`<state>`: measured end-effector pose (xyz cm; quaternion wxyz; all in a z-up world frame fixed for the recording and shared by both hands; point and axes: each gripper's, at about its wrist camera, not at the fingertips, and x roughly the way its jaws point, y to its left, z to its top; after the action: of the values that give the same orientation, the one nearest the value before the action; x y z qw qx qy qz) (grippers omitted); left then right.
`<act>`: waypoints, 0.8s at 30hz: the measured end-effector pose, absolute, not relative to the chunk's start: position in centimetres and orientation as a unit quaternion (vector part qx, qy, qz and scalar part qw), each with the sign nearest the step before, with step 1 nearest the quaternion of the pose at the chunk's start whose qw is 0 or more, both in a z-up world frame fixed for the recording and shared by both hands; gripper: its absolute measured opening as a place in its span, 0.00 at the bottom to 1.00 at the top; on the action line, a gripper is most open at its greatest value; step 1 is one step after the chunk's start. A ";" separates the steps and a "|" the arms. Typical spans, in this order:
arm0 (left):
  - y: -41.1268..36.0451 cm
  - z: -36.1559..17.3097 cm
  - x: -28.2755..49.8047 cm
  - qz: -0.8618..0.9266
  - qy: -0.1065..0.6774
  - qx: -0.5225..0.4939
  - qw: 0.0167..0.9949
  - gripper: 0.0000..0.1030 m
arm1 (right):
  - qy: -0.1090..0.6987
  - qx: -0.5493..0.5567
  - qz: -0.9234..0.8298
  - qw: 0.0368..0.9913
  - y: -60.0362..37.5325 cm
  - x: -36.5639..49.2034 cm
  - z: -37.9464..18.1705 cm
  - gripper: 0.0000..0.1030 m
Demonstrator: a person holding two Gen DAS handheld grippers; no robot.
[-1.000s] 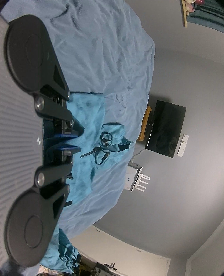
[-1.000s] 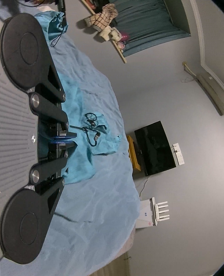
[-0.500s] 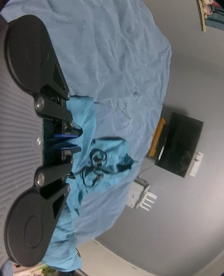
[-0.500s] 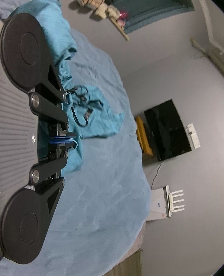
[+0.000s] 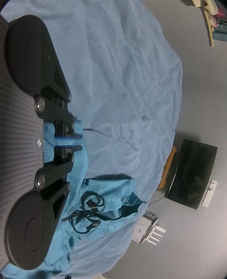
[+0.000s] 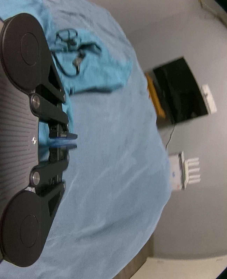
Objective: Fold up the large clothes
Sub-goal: 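Lift the hem with both tools and fold it toward the hood, then lay the hem over the hood and open both tools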
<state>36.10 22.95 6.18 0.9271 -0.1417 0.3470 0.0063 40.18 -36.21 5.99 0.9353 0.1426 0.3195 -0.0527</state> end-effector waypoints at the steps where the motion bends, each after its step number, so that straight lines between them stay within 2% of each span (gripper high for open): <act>1: 23.0 5.4 36.0 -0.002 0.348 -0.144 0.926 0.03 | 0.325 0.150 -0.052 0.932 -36.5 40.5 5.3 0.22; 2: 23.1 4.7 35.9 -0.008 0.348 -0.143 0.927 0.06 | 0.326 0.153 -0.050 0.932 -36.6 40.6 4.9 0.25; 3: 23.0 4.1 35.7 -0.014 0.348 -0.138 0.927 0.19 | 0.328 0.153 -0.040 0.931 -36.6 40.7 4.4 0.33; 4: 23.0 3.3 35.7 -0.018 0.351 -0.137 0.926 0.40 | 0.330 0.150 -0.030 0.932 -36.6 40.9 4.1 0.41; 6: 22.9 2.0 35.5 -0.031 0.354 -0.147 0.923 0.64 | 0.334 0.137 -0.012 0.932 -36.3 40.9 3.4 0.53; 9: 22.6 0.6 34.9 -0.054 0.357 -0.151 0.920 0.66 | 0.333 0.123 0.032 0.934 -35.4 40.6 2.5 0.71; 10: 22.3 0.0 34.9 -0.059 0.363 -0.143 0.919 0.66 | 0.333 0.112 0.046 0.935 -35.1 40.4 2.4 0.74; 17: 19.2 -2.2 34.4 -0.062 0.381 -0.027 0.922 0.64 | 0.357 -0.022 0.039 0.933 -31.5 40.8 0.2 0.75; 18: 18.6 -2.3 34.3 -0.068 0.382 -0.007 0.921 0.41 | 0.356 -0.028 0.039 0.933 -31.3 40.8 0.1 0.69; 19: 18.3 -2.4 34.3 -0.078 0.387 0.004 0.919 0.07 | 0.353 -0.035 0.040 0.934 -30.9 40.8 -0.1 0.54; 20: 17.6 -2.4 34.2 -0.077 0.390 0.027 0.917 0.06 | 0.351 -0.039 0.039 0.935 -30.7 40.8 -0.2 0.42; 21: 17.2 -2.3 34.0 -0.076 0.383 0.046 0.920 0.02 | 0.348 -0.042 0.038 0.936 -30.5 40.7 -0.1 0.21; 22: 16.8 -2.2 33.8 -0.076 0.377 0.064 0.921 0.00 | 0.343 -0.040 0.042 0.938 -30.2 40.6 0.0 0.09; 23: 16.5 -1.9 33.6 -0.065 0.361 0.082 0.927 0.00 | 0.334 -0.041 0.044 0.941 -30.5 40.2 0.3 0.05; 24: 16.6 -1.5 33.4 -0.056 0.348 0.083 0.932 0.00 | 0.318 -0.047 0.042 0.946 -30.4 40.0 0.7 0.04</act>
<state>33.44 16.57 -1.54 0.9321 0.0830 0.3481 -0.0559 40.02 -30.44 0.75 0.9460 -0.0470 0.3181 0.0421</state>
